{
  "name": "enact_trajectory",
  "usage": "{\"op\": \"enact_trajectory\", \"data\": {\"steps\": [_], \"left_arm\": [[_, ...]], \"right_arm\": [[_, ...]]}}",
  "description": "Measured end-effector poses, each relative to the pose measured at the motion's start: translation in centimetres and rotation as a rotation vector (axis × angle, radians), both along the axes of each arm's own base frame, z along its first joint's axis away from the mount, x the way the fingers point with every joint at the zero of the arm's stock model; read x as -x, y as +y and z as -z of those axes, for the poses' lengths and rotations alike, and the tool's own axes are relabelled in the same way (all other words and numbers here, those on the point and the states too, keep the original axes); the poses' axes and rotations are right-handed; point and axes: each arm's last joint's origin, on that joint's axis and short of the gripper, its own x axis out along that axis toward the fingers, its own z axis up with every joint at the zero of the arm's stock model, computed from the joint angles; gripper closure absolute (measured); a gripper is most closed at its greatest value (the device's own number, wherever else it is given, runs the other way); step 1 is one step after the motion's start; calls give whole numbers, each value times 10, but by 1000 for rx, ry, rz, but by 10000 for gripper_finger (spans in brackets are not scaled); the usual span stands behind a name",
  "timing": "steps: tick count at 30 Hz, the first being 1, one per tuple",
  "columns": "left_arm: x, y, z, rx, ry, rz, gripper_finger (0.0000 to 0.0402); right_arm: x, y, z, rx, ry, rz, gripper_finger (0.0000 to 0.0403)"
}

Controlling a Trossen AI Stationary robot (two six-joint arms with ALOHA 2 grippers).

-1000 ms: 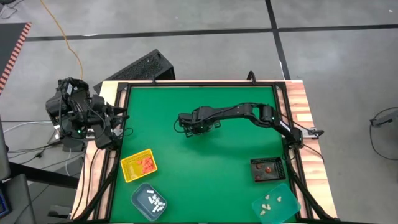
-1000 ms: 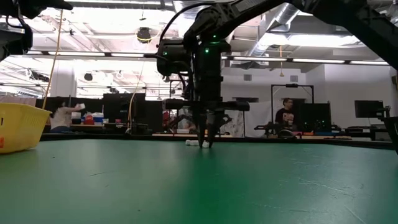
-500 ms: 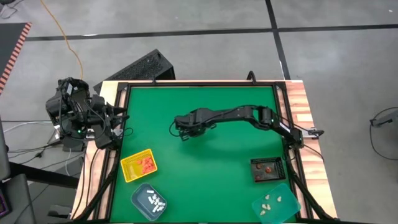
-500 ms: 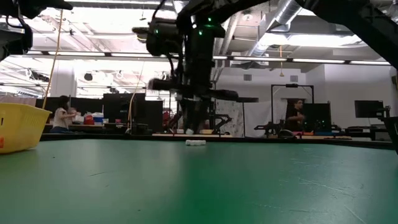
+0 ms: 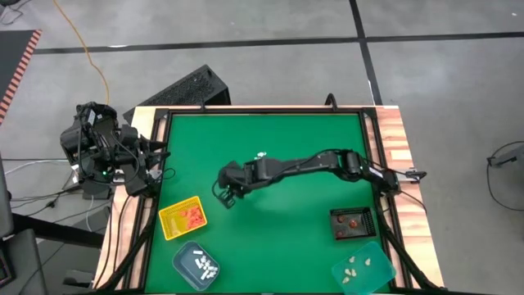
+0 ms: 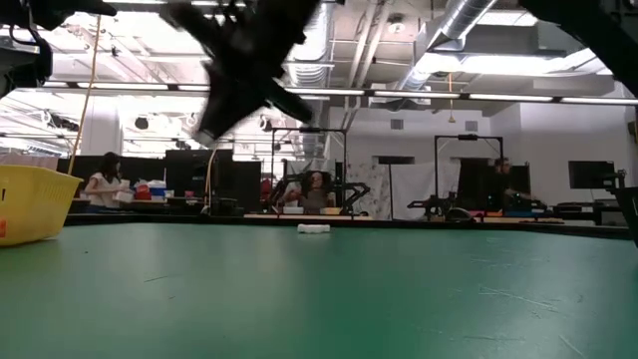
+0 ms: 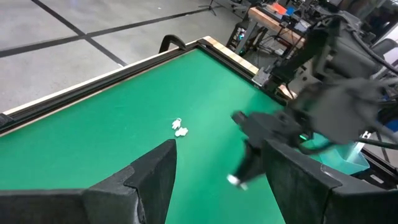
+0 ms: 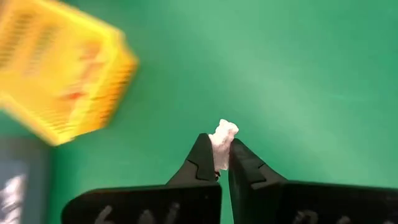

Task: Sort Halloween decoration
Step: Put the bottom white skeleton model into the blue bin

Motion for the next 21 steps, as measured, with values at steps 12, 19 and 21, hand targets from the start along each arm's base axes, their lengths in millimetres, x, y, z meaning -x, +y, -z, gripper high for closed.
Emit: {"op": "enact_trajectory", "data": {"steps": [12, 19, 21], "left_arm": [[0, 0, 0, 0, 0, 0, 176], [0, 0, 0, 0, 0, 0, 176], [0, 0, 0, 0, 0, 0, 176]], "right_arm": [[-10, 96, -27, 136, -396, -390, 388], [1, 145, -34, 346, -507, -695, 388], [4, 152, -34, 382, -513, -739, 388]]}}
